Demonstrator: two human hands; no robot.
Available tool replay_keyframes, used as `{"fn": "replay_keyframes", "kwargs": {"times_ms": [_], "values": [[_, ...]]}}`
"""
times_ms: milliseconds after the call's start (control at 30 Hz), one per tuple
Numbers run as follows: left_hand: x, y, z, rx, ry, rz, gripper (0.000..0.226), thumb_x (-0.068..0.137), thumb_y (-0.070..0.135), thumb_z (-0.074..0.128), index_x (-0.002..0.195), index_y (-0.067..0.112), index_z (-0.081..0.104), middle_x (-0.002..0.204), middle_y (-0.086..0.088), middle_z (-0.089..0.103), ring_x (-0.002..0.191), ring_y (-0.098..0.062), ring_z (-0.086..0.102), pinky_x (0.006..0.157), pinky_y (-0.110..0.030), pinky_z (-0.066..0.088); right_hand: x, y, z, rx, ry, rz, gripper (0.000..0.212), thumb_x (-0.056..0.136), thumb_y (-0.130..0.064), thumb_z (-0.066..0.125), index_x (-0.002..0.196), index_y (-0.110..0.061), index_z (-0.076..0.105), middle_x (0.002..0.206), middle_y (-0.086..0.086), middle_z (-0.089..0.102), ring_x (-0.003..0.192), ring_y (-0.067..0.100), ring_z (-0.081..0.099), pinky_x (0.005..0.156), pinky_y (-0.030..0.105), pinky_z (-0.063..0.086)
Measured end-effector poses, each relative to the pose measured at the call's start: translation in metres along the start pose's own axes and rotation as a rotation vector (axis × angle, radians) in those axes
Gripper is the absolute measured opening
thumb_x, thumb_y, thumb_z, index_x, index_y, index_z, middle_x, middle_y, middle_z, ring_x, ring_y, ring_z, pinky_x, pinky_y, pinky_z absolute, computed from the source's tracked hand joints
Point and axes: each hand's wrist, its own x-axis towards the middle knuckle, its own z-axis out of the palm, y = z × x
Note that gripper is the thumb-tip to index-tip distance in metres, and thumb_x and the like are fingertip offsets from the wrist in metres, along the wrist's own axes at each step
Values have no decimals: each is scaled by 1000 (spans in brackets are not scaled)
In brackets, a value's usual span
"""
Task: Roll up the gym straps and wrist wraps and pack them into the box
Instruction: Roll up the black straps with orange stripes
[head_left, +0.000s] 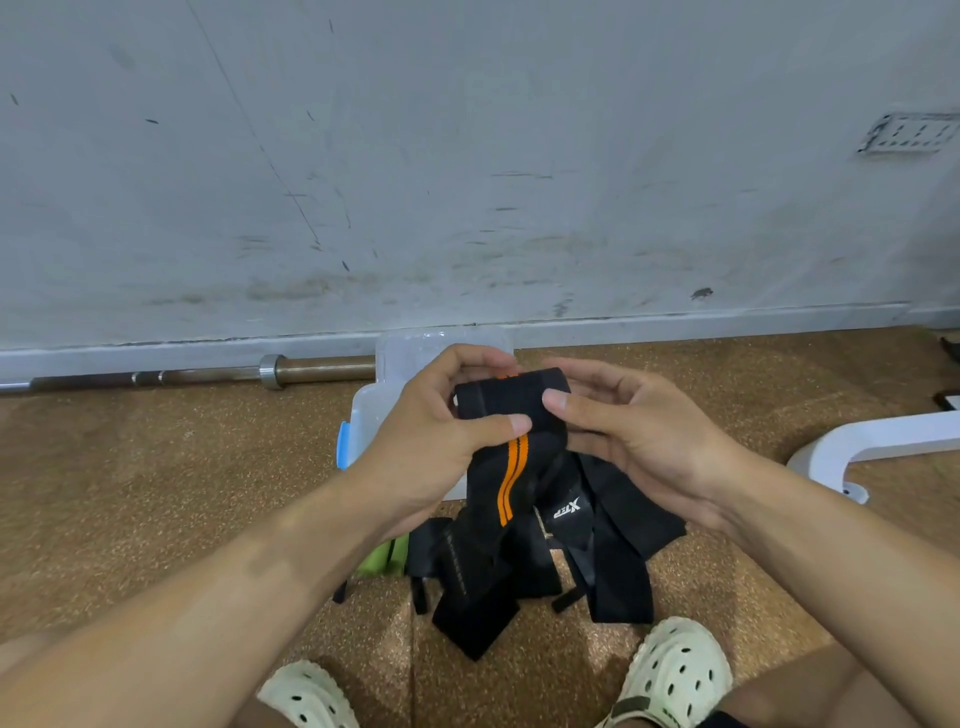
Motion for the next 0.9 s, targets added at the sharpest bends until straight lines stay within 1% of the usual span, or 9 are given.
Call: {"fn": "replay_keyframes", "kwargs": {"times_ms": [133,267,433,533,600,700,800,833,900], "values": [[-1,-1,1,19,14,0,63,76,-11,78,126,26,64,117,-4,72,105,-22,73,84,-35,60,-4,0,4,22,21,-36,42,82,-8,76,124,-11,70,118,10,76,107,26,75,96,42,58],[-1,2,6,-133,3,-88,61,73,15,78,131,17,61,123,-12,71,111,-27,72,93,-39,59,-6,0,8,28,105,-131,46,88,1,73,131,-12,67,118,7,77,108,24,75,96,41,58],[-4,-3,12,-134,8,-129,52,83,26,70,131,10,57,122,-14,72,110,-26,72,96,-41,57,-16,11,22,-126,262,-228,41,91,-10,75,129,-24,70,109,-7,79,106,11,74,102,40,55],[-5,-10,14,-113,42,-149,38,94,21,65,130,12,55,120,-13,72,109,-25,72,98,-45,56,-23,15,28,-347,209,-312,36,100,-17,66,126,-42,68,120,-24,73,116,-2,67,104,32,54],[-4,-13,13,-100,61,-150,35,97,18,64,130,12,55,120,-14,72,110,-26,72,99,-46,56,-24,16,28,-409,159,-319,36,102,-19,62,132,-38,68,129,-26,68,123,-4,62,107,31,52],[-3,-14,11,-51,61,-139,32,97,15,65,127,14,56,119,-12,72,107,-24,73,95,-44,58,-21,17,25,-362,183,-226,46,96,-20,71,140,-34,62,107,-14,79,104,3,73,102,36,56],[-2,-14,10,18,50,-81,29,92,11,71,119,15,60,112,-11,72,103,-25,73,90,-40,60,-12,8,15,-407,173,-173,67,83,-23,85,141,-41,58,92,8,79,92,33,76,96,46,59],[0,-12,9,38,46,-57,29,88,11,75,114,15,63,109,-11,71,101,-25,73,88,-40,60,-10,4,12,-426,150,-173,65,80,-24,88,136,-41,61,93,15,78,90,41,74,94,50,60],[1,-8,6,62,37,-15,31,76,17,82,104,16,68,105,-11,72,98,-27,73,85,-41,60,-7,-3,5,-461,113,-202,52,78,-22,89,124,-35,68,97,7,78,84,37,76,90,51,61]]}}
